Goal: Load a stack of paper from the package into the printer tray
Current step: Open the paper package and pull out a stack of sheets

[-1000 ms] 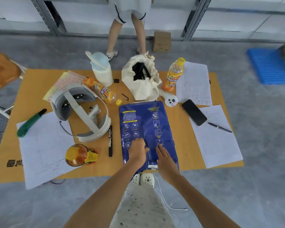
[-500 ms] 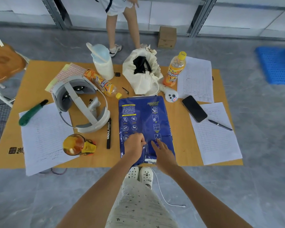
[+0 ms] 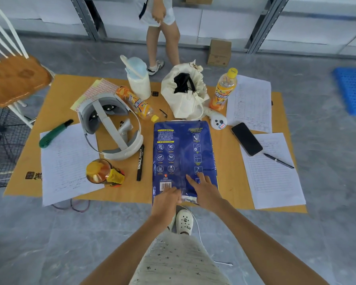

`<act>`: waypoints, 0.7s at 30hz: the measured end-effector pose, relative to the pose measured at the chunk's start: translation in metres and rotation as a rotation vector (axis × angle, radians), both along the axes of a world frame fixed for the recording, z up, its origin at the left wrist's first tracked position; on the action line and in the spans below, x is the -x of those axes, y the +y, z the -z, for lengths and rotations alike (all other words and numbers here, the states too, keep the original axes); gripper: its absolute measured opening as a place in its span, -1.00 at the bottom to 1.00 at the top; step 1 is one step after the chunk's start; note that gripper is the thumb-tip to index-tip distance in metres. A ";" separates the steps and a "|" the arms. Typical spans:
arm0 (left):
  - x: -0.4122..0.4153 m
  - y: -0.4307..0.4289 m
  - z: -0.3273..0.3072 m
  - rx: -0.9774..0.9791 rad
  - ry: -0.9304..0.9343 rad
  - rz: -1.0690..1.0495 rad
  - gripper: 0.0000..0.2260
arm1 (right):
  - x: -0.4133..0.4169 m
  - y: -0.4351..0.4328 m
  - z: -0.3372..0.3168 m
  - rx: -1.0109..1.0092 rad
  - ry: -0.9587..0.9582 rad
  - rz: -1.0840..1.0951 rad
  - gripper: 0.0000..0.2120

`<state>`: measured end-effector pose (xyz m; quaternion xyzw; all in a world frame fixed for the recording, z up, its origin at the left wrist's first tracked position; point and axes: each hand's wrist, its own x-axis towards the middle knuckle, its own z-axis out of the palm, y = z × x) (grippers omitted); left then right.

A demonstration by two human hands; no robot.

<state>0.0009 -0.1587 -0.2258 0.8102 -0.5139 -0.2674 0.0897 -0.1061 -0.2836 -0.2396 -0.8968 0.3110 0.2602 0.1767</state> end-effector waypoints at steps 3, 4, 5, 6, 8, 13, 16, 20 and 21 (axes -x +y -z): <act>0.009 0.013 0.002 -0.043 0.040 0.072 -0.93 | 0.002 0.000 0.001 0.002 0.023 -0.027 -0.23; 0.012 0.018 0.003 -0.071 0.062 0.103 -0.92 | 0.002 -0.001 0.002 0.003 0.026 -0.031 -0.24; 0.014 0.023 0.005 -0.091 0.093 0.108 -0.90 | 0.002 -0.001 0.002 0.003 0.027 -0.032 -0.24; 0.016 0.027 0.006 -0.097 0.119 0.086 -0.91 | 0.003 -0.001 0.003 0.004 0.027 -0.033 -0.24; 0.017 0.033 0.007 -0.081 0.136 0.037 -0.91 | 0.004 0.001 0.005 0.017 0.019 -0.037 -0.25; 0.027 0.030 -0.005 -0.064 0.107 0.121 -0.82 | 0.010 0.007 0.009 0.042 -0.015 -0.034 -0.30; 0.034 0.031 -0.008 -0.153 0.099 0.168 -0.82 | 0.014 0.009 0.010 0.032 -0.029 -0.033 -0.30; 0.047 0.044 -0.006 -0.321 0.095 0.346 -0.85 | 0.019 0.007 0.008 0.015 -0.020 -0.061 -0.26; 0.047 0.049 -0.004 -0.345 0.080 0.372 -0.86 | 0.019 0.007 0.007 0.015 -0.015 -0.072 -0.24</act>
